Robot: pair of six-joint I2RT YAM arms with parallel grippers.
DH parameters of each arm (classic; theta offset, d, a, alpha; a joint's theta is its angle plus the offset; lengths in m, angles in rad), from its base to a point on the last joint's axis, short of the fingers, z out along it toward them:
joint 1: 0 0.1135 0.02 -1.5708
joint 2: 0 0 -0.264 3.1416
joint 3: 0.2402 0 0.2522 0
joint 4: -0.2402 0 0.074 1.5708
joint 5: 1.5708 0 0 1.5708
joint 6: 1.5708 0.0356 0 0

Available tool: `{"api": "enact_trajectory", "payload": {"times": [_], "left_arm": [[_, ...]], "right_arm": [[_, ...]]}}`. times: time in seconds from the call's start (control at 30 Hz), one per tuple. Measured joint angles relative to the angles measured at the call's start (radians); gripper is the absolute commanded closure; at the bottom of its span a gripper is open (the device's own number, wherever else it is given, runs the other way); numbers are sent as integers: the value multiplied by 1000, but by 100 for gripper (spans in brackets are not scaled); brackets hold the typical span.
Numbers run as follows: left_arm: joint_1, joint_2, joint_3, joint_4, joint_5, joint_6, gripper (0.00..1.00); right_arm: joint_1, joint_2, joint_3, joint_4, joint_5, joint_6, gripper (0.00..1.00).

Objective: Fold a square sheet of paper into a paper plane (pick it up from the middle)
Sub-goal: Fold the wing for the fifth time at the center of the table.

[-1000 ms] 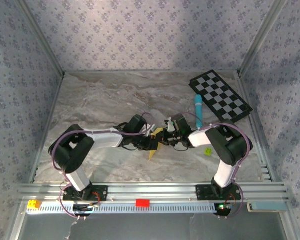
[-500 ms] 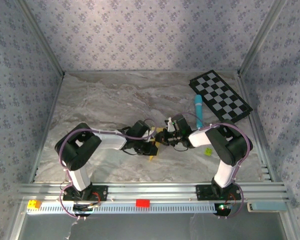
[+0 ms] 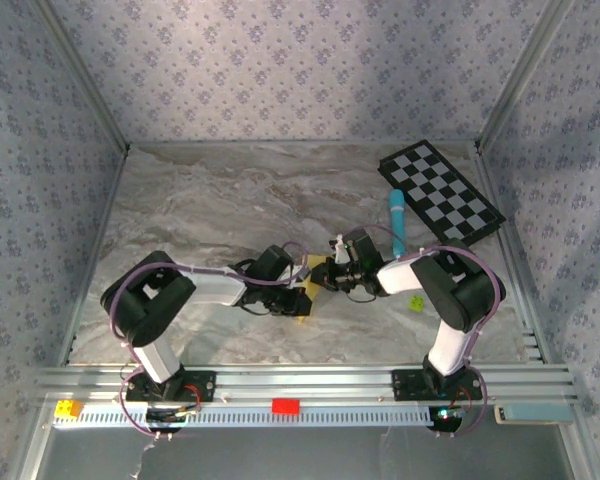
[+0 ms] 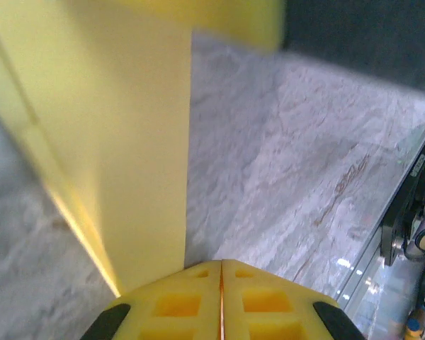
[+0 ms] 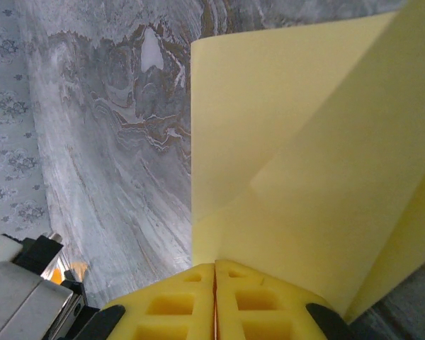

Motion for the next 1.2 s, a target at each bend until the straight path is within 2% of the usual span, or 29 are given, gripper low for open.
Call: {"api": "enact_trajectory", "payload": {"times": [0.33,0.7,0.87,1.0,1.2], "left_arm": [[0,-19,-17,-27,12,1,91],[-8,-31,-11,-61,8,1,95],[-15,-130,-7,-142,-6,5,92],[7,-180,30,-155,-27,9,94],[48,-105,119,-146,-26,20,99]], "right_arm": [[0,-1,2,-5,2,0,90],[0,-1,2,-6,3,0,90],[0,-3,3,-11,5,0,90],[1,-3,3,-12,10,0,90],[2,-5,3,-13,12,0,90]]}}
